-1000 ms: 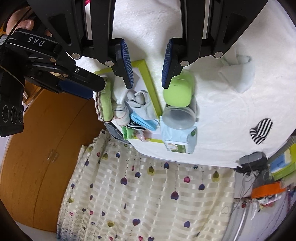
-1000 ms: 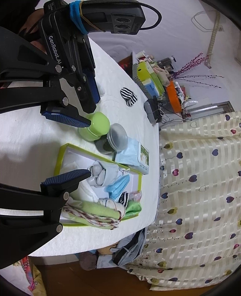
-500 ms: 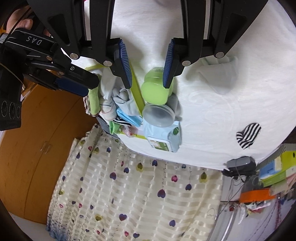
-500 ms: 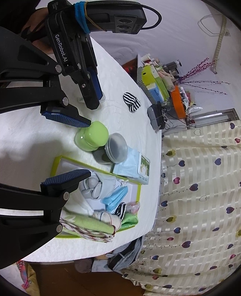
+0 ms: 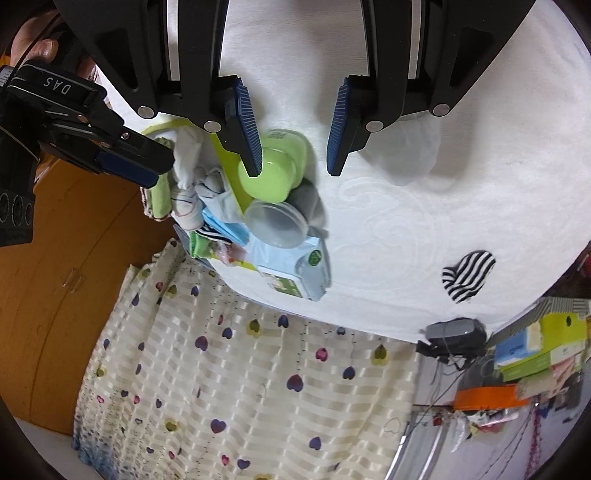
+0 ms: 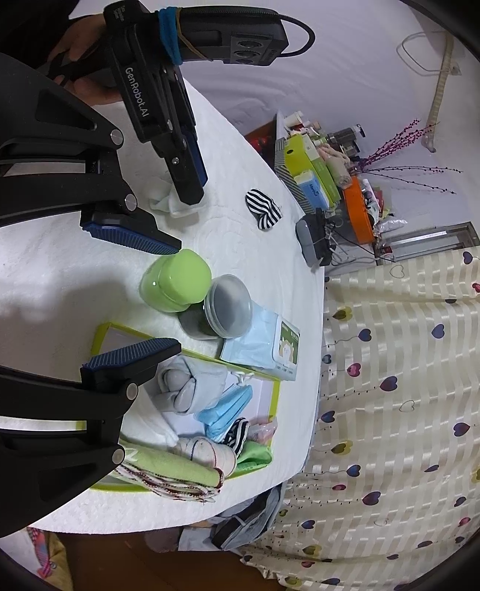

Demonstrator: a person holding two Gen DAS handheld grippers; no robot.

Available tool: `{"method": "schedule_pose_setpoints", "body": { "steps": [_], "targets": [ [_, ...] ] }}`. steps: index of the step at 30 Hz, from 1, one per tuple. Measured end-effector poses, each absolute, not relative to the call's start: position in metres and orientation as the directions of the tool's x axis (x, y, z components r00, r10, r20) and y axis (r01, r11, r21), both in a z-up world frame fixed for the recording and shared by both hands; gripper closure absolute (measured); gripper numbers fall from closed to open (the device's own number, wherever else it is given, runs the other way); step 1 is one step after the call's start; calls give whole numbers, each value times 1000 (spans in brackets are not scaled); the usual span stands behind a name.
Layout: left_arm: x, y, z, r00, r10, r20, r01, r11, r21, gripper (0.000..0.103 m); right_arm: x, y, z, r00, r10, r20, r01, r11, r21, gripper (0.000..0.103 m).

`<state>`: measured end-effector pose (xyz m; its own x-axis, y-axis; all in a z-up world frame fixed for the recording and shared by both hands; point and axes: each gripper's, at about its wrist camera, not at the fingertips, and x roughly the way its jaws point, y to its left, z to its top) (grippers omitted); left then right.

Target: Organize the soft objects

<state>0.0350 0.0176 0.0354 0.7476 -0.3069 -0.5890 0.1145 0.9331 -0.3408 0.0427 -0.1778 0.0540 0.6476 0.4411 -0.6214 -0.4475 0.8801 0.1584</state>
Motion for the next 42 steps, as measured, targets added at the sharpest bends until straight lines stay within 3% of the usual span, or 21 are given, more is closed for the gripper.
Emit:
{"method": "schedule_pose_setpoints", "body": {
  "steps": [16, 18, 23, 34, 42],
  "targets": [
    [38, 46, 25, 754, -216, -620, 5, 946, -323, 58, 53, -167, 55, 635, 475, -609, -482, 860, 167, 55],
    [38, 52, 23, 761, -190, -620, -18, 949, -314, 51, 54, -164, 54, 630, 482, -609, -491, 855, 169, 55],
    [45, 73, 12, 759, -129, -639, -96, 948, -305, 48, 56, -159, 55, 622, 493, -608, -506, 846, 168, 54],
    [71, 71, -21, 673, -154, -723, -106, 948, -301, 47, 65, -152, 51, 604, 506, -616, -523, 835, 173, 54],
    [70, 67, -31, 649, -198, -734, -82, 942, -326, 44, 70, -142, 49, 589, 512, -626, -538, 826, 168, 54]
  ]
}}
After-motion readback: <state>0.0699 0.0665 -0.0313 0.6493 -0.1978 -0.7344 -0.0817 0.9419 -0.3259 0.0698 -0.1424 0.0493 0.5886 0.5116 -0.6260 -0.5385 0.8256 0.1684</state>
